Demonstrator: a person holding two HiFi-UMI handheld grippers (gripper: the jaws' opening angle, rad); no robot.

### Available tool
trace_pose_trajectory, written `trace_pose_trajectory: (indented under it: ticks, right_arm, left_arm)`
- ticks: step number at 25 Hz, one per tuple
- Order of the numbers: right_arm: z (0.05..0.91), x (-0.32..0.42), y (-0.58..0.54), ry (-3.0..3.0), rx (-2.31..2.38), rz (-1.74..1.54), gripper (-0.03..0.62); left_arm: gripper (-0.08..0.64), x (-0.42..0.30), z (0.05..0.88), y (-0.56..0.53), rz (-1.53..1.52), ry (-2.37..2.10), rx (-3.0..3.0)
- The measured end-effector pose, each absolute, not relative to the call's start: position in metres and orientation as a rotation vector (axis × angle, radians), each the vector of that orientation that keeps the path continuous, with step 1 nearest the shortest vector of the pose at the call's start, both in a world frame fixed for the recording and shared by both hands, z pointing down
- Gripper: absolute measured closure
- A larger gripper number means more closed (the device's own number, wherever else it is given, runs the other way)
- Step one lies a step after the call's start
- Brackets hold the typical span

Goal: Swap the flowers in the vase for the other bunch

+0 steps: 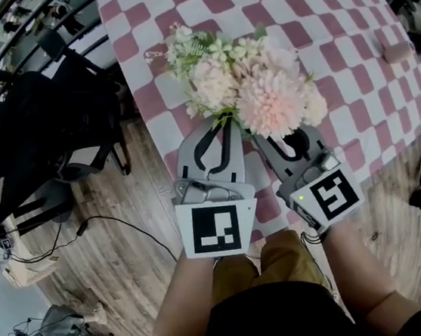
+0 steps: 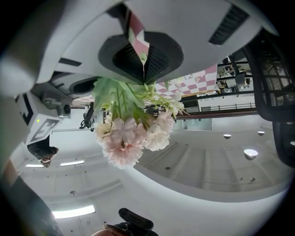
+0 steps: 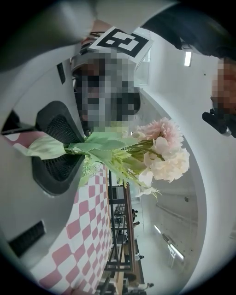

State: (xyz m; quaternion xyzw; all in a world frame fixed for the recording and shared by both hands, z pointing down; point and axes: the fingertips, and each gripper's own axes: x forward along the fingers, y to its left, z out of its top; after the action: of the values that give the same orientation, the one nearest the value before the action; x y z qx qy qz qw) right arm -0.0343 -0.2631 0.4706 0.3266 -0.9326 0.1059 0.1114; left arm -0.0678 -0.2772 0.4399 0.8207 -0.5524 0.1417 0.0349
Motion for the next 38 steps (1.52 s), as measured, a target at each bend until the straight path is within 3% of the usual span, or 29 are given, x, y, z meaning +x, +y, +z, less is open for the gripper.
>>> trace_pose_trajectory:
  ticks: [21, 24, 38]
  right_arm:
    - [0.47, -0.038, -0.265, -2.701, 0.969, 0.266, 0.526]
    - [0.47, -0.036, -0.265, -2.694, 0.99, 0.259, 0.474]
    - [0.472, -0.036, -0.266, -2.696, 0.991, 0.274, 0.468]
  left_arm:
    - [0.551, -0.065, 0.452, -0.268, 0.43, -1.695, 2.47]
    - [0.551, -0.064, 0.452, -0.267, 0.424, -1.696, 2.472]
    - [0.551, -0.063, 0.454, -0.269, 0.418, -1.694, 2.464]
